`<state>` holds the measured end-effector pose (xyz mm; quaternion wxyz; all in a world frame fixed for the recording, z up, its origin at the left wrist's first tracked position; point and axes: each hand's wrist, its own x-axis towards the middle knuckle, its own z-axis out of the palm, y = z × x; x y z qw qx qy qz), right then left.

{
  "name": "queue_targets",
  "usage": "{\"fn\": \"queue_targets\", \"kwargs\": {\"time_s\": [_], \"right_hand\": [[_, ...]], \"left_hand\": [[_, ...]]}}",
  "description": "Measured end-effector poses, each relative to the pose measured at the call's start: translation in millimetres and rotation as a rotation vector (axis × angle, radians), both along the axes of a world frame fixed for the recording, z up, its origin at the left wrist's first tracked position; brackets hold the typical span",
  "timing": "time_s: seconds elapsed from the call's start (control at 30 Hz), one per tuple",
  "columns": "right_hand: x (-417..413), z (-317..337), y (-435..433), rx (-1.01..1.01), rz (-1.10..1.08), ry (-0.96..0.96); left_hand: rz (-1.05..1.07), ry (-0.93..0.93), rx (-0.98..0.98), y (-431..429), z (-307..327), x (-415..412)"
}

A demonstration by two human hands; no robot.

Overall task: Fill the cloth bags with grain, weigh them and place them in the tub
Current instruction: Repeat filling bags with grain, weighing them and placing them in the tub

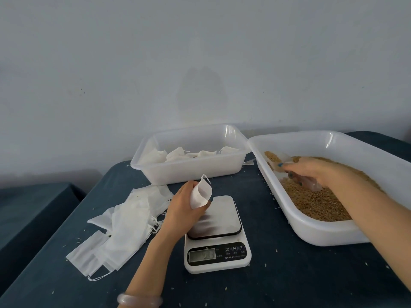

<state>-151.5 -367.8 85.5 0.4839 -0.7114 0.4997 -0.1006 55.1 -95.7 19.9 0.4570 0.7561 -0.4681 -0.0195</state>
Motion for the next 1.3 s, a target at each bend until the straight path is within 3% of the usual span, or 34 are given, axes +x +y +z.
{"fn": "queue_targets", "kwargs": {"time_s": [0.1, 0.23, 0.33, 0.57, 0.67, 0.87, 1.3], "right_hand": [[-3, 0, -3, -0.195, 0.025, -0.036], [-6, 4, -1, -0.543, 0.134, 0.084], [-5, 9, 5, -0.681, 0.206, 0.048], [6, 24, 36, -0.665, 0.513, -0.262], [13, 24, 45, -0.673, 0.612, -0.227], [20, 27, 55, -0.903, 0.697, -0.162], [25, 47, 76, -1.367, 0.679, -0.028]], "left_hand": [[0.013, 0.053, 0.012, 1, 2, -1], [0.014, 0.08, 0.024, 4, 2, 1], [0.021, 0.097, 0.037, 5, 2, 2], [0.099, 0.106, 0.029, 9, 6, 5], [0.127, 0.105, 0.056, 10, 6, 8], [0.162, 0.024, 0.131, 8, 4, 11], [0.094, -0.096, 0.137, 6, 4, 8]]}}
